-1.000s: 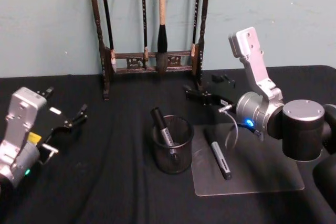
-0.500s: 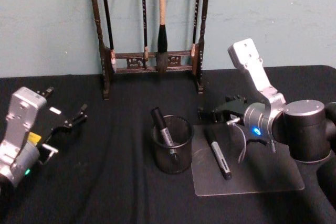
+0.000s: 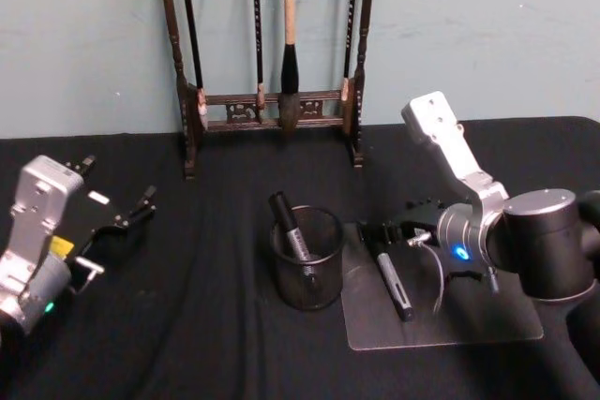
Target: Pick up the water-based marker from the table and place it into the pen holder.
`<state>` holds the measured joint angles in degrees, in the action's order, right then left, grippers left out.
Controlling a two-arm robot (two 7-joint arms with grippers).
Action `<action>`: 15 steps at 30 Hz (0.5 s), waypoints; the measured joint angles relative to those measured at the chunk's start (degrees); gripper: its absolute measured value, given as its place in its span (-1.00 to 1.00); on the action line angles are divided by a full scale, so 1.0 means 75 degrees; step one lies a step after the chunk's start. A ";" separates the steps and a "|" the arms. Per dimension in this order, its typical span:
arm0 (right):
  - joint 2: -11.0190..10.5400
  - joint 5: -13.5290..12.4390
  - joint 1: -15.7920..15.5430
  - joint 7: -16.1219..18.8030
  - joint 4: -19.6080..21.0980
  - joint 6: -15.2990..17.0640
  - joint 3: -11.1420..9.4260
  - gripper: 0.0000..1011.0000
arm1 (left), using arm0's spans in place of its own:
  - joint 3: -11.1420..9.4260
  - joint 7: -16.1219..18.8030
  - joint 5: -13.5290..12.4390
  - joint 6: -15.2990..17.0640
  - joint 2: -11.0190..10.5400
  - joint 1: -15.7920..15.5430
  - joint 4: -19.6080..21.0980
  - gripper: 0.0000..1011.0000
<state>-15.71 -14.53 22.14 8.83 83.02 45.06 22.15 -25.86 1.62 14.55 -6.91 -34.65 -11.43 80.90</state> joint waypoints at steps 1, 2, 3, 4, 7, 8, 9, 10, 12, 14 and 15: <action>0.0000 0.0000 0.0000 0.0000 0.0000 0.0000 0.0000 0.98 | 0.0000 0.0000 0.0000 0.0000 0.0000 0.0000 0.0000 1.00; 0.0007 0.0011 -0.0040 0.0045 0.0020 0.0087 -0.0018 0.98 | 0.0000 0.0000 0.0000 0.0000 0.0000 0.0000 0.0000 1.00; 0.0011 0.0017 -0.0052 0.0057 0.0026 0.0112 -0.0025 0.98 | 0.0000 0.0000 0.0000 0.0000 0.0000 0.0000 0.0000 1.00; 0.0015 0.0027 -0.0074 0.0080 0.0033 0.0166 -0.0039 0.98 | 0.0000 0.0000 0.0000 0.0000 0.0000 0.0000 0.0000 1.00; 0.0027 0.0055 -0.0111 0.0119 0.0052 0.0260 -0.0065 0.98 | 0.0000 0.0000 0.0000 0.0000 0.0000 0.0000 0.0000 1.00; 0.0028 0.0064 -0.0119 0.0127 0.0057 0.0279 -0.0071 0.98 | 0.0000 0.0000 0.0000 0.0000 0.0000 0.0000 0.0000 1.00; 0.0032 0.0075 -0.0126 0.0133 0.0062 0.0299 -0.0077 0.98 | 0.0000 0.0000 0.0000 0.0000 0.0000 0.0000 0.0000 1.00; 0.0039 0.0094 -0.0139 0.0150 0.0068 0.0332 -0.0086 0.98 | 0.0000 0.0000 0.0000 0.0000 0.0000 0.0000 0.0000 1.00; 0.0051 0.0127 -0.0156 0.0170 0.0077 0.0382 -0.0098 0.98 | 0.0000 0.0000 0.0000 0.0000 0.0000 0.0000 0.0000 1.00; 0.0056 0.0152 -0.0164 0.0189 0.0077 0.0404 -0.0104 0.98 | 0.0000 0.0000 0.0000 0.0000 0.0000 0.0000 0.0000 1.00; 0.0063 0.0177 -0.0168 0.0212 0.0077 0.0428 -0.0108 0.98 | 0.0000 0.0000 0.0000 0.0000 0.0000 0.0000 0.0000 1.00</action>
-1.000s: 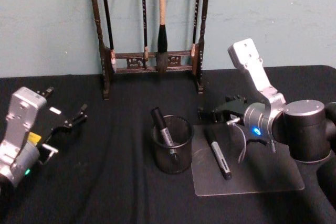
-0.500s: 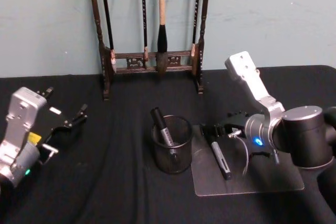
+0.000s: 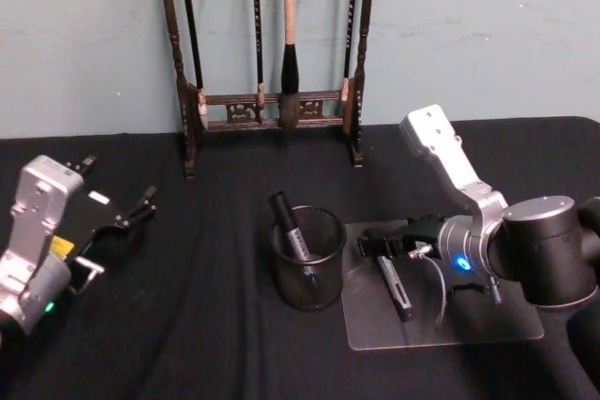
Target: Pick up the water-based marker from the table and place it into the pen holder.
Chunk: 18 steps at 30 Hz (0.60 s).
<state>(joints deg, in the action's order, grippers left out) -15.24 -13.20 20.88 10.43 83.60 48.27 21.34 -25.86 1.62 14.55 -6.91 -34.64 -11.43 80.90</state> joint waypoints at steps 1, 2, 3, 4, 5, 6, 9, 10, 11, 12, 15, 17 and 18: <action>0.0002 0.0013 -0.0001 0.0011 -0.0001 0.0012 -0.0002 0.98 | 0.0000 0.0000 0.0000 0.0000 0.0000 0.0000 0.0000 1.00; 0.0005 0.0025 -0.0002 0.0021 -0.0002 0.0021 -0.0002 0.98 | 0.0000 0.0000 0.0000 0.0000 0.0000 0.0000 0.0000 1.00; 0.0011 0.0050 -0.0004 0.0042 -0.0010 0.0039 -0.0002 0.98 | 0.0000 0.0000 0.0000 0.0000 0.0000 0.0000 0.0000 1.00; 0.0015 0.0063 -0.0005 0.0055 -0.0017 0.0050 -0.0002 0.98 | 0.0000 0.0000 0.0000 0.0000 0.0000 0.0000 0.0000 1.00; 0.0020 0.0078 -0.0005 0.0068 -0.0025 0.0059 -0.0002 0.98 | 0.0000 0.0000 0.0000 0.0000 0.0000 0.0000 0.0000 1.00; 0.0027 0.0101 -0.0005 0.0089 -0.0043 0.0072 0.0000 0.98 | 0.0000 0.0000 0.0000 0.0000 0.0000 0.0000 0.0000 1.00; 0.0039 0.0127 -0.0004 0.0113 -0.0066 0.0085 0.0003 0.98 | 0.0000 0.0000 0.0000 0.0000 0.0000 0.0000 0.0000 1.00; 0.0049 0.0155 -0.0004 0.0134 -0.0079 0.0103 0.0007 0.98 | 0.0000 0.0000 0.0000 0.0000 0.0000 0.0000 0.0000 1.00; 0.0055 0.0184 -0.0003 0.0155 -0.0090 0.0120 0.0012 0.98 | 0.0000 0.0000 0.0000 0.0000 0.0000 0.0000 0.0000 1.00; 0.0058 0.0198 -0.0002 0.0166 -0.0096 0.0129 0.0014 0.98 | 0.0000 0.0000 0.0000 0.0000 0.0000 0.0000 0.0000 1.00; 0.0066 0.0265 0.0001 0.0229 -0.0126 0.0155 0.0023 0.98 | 0.0000 0.0000 0.0000 0.0000 0.0000 0.0000 0.0000 1.00; 0.0069 0.0306 0.0000 0.0270 -0.0139 0.0172 0.0027 0.98 | 0.0000 0.0000 0.0000 0.0000 0.0000 0.0000 0.0000 1.00; 0.0069 0.0319 0.0000 0.0286 -0.0146 0.0175 0.0027 0.98 | 0.0000 0.0000 0.0000 0.0000 0.0000 0.0000 0.0000 1.00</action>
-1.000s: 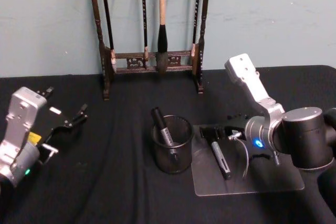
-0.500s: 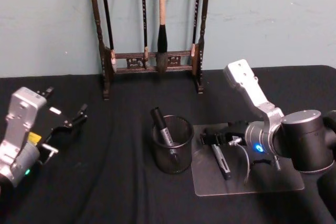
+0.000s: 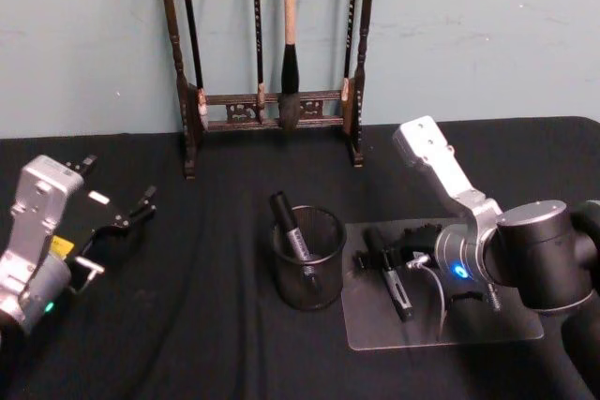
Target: Pick up the water-based marker from the table and place it into the pen holder.
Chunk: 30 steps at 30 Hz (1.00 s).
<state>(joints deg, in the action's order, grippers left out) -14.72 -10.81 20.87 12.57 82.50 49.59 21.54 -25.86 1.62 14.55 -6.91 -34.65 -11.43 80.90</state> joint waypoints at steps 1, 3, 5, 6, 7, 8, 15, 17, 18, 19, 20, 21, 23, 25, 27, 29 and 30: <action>0.0000 0.0038 -0.0001 0.0045 -0.0015 0.0012 -0.0001 0.98 | 0.0000 0.0000 0.0000 0.0000 0.0000 0.0000 0.0000 1.00; 0.0001 0.0060 0.0000 0.0071 -0.0027 0.0017 -0.0002 0.98 | 0.0000 0.0000 0.0000 0.0000 0.0000 0.0000 0.0000 1.00; 0.0013 0.0129 -0.0003 0.0130 -0.0040 0.0033 -0.0003 0.98 | 0.0000 0.0000 0.0000 0.0000 0.0000 0.0000 0.0000 1.00; 0.0015 0.0140 -0.0004 0.0143 -0.0043 0.0036 -0.0003 0.98 | 0.0000 0.0000 0.0000 0.0000 0.0000 0.0000 0.0000 1.00; 0.0023 0.0186 -0.0004 0.0194 -0.0058 0.0048 -0.0006 0.98 | 0.0000 0.0000 0.0000 0.0000 0.0000 0.0000 0.0000 1.00; 0.0029 0.0209 -0.0004 0.0215 -0.0065 0.0052 -0.0012 0.98 | 0.0001 0.0000 0.0000 0.0000 0.0000 0.0000 0.0000 1.00; 0.0056 0.0287 -0.0009 0.0289 -0.0078 0.0064 -0.0042 0.98 | 0.0000 0.0000 0.0000 0.0000 0.0000 0.0000 0.0000 1.00; 0.0055 0.0287 -0.0009 0.0289 -0.0078 0.0064 -0.0042 0.98 | 0.0000 0.0000 0.0000 0.0000 0.0000 0.0000 0.0000 1.00; 0.0056 0.0286 -0.0008 0.0288 -0.0078 0.0064 -0.0042 0.98 | 0.0000 0.0000 0.0000 0.0000 0.0000 0.0000 0.0000 1.00; 0.0055 0.0284 -0.0009 0.0287 -0.0079 0.0064 -0.0042 0.98 | 0.0000 0.0000 0.0000 0.0000 0.0000 0.0000 0.0000 1.00; 0.0055 0.0283 -0.0009 0.0286 -0.0078 0.0064 -0.0042 0.98 | 0.0000 0.0000 0.0000 0.0000 0.0000 0.0000 0.0000 1.00; 0.0055 0.0283 -0.0009 0.0286 -0.0078 0.0064 -0.0042 0.98 | 0.0000 0.0000 0.0000 0.0000 0.0000 0.0000 0.0000 1.00; 0.0053 0.0281 -0.0008 0.0285 -0.0079 0.0064 -0.0041 0.98 | 0.0000 0.0000 0.0000 0.0000 0.0000 0.0000 0.0000 1.00; 0.0052 0.0281 -0.0008 0.0284 -0.0078 0.0063 -0.0040 0.98 | 0.0000 0.0000 0.0000 0.0000 0.0000 0.0000 0.0000 1.00; 0.0051 0.0281 -0.0008 0.0284 -0.0079 0.0064 -0.0038 0.98 | 0.0000 0.0000 0.0000 0.0000 0.0000 0.0000 0.0000 1.00; 0.0050 0.0281 -0.0008 0.0282 -0.0078 0.0063 -0.0037 0.98 | 0.0000 0.0000 0.0000 0.0000 0.0000 -0.0001 0.0000 1.00; 0.0049 0.0281 -0.0008 0.0281 -0.0079 0.0062 -0.0035 0.91 | 0.0000 0.0000 0.0000 0.0000 0.0000 0.0000 0.0000 1.00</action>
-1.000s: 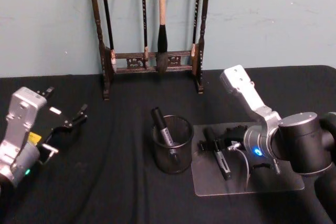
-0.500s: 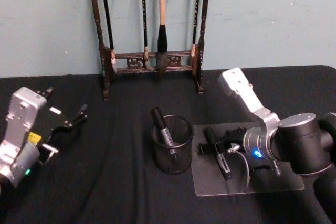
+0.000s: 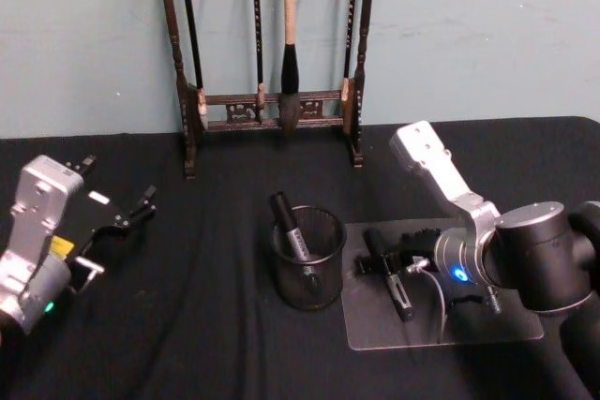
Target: Pick up the water-based marker from the table and place it into the pen holder.
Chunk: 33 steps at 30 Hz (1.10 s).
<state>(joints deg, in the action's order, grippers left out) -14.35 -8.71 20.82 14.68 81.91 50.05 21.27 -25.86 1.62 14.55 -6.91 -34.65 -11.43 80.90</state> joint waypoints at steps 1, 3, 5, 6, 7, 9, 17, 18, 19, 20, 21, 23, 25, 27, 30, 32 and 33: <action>0.0000 0.0000 0.0000 0.0000 0.0000 0.0000 0.0000 0.91 | 0.0000 0.0000 0.0000 0.0000 0.0000 0.0000 0.0000 1.00; 0.0000 0.0000 0.0000 -0.0002 0.0000 -0.0001 0.0001 0.79 | 0.0000 0.0000 0.0000 0.0000 0.0000 0.0000 0.0000 1.00; 0.0000 0.0000 0.0000 -0.0003 0.0001 -0.0002 0.0001 0.71 | 0.0000 0.0000 0.0000 0.0000 0.0000 0.0000 0.0000 1.00; 0.0000 -0.0001 0.0000 -0.0003 0.0001 -0.0003 0.0001 0.61 | 0.0000 0.0000 0.0000 0.0000 0.0000 0.0000 0.0000 1.00; 0.0000 -0.0001 0.0000 -0.0003 0.0001 -0.0003 0.0001 0.61 | 0.0000 0.0000 0.0000 0.0000 0.0000 0.0000 0.0000 1.00; 0.0000 -0.0002 0.0000 -0.0005 0.0001 -0.0004 0.0001 0.47 | 0.0000 0.0000 0.0000 0.0000 0.0000 0.0000 0.0000 0.99; 0.0000 -0.0008 0.0000 -0.0008 0.0001 -0.0007 0.0001 -0.04 | 0.0000 0.0000 0.0000 0.0000 0.0000 0.0000 0.0000 1.00; 0.0000 -0.0009 0.0000 -0.0008 0.0001 -0.0007 0.0001 -0.12 | 0.0000 0.0000 0.0000 0.0000 0.0000 0.0000 0.0000 1.00; 0.0000 -0.0010 0.0000 -0.0008 0.0001 -0.0007 0.0001 -0.21 | 0.0000 0.0000 0.0000 0.0000 0.0000 0.0000 0.0000 1.00; 0.0000 -0.0011 0.0000 -0.0008 0.0001 -0.0007 0.0001 -0.21 | 0.0000 0.0000 0.0000 0.0000 0.0000 0.0000 0.0000 1.00; 0.0001 -0.0012 0.0000 -0.0008 0.0001 -0.0007 0.0001 -0.40 | 0.0000 0.0000 0.0000 0.0000 0.0000 0.0000 0.0000 1.00; 0.0001 -0.0013 0.0000 -0.0008 0.0001 -0.0007 0.0001 -0.49 | 0.0000 0.0000 0.0000 0.0000 0.0000 0.0000 0.0000 1.00; 0.0000 -0.0014 0.0000 -0.0008 0.0001 -0.0007 0.0001 -0.53 | 0.0000 0.0000 0.0000 0.0000 0.0000 0.0000 0.0000 1.00; 0.0000 -0.0014 0.0000 -0.0008 0.0001 -0.0007 0.0001 -0.53 | 0.0000 0.0000 0.0000 0.0000 0.0000 0.0000 0.0000 1.00; 0.0000 -0.0014 0.0000 -0.0008 0.0001 -0.0007 0.0001 -0.53 | 0.0000 0.0000 0.0000 0.0000 0.0000 0.0000 0.0000 1.00; 0.0000 -0.0014 0.0000 -0.0008 0.0001 -0.0007 0.0001 -0.53 | 0.0000 0.0000 0.0000 0.0000 0.0000 0.0000 0.0000 1.00; 0.0001 -0.0014 0.0000 -0.0008 0.0001 -0.0007 0.0001 -0.53 | 0.0000 0.0000 0.0000 0.0000 0.0000 0.0000 0.0000 1.00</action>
<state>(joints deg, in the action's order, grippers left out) -14.35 -8.81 20.82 14.61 81.92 50.00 21.28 -25.86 1.62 14.55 -6.91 -34.65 -11.43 80.90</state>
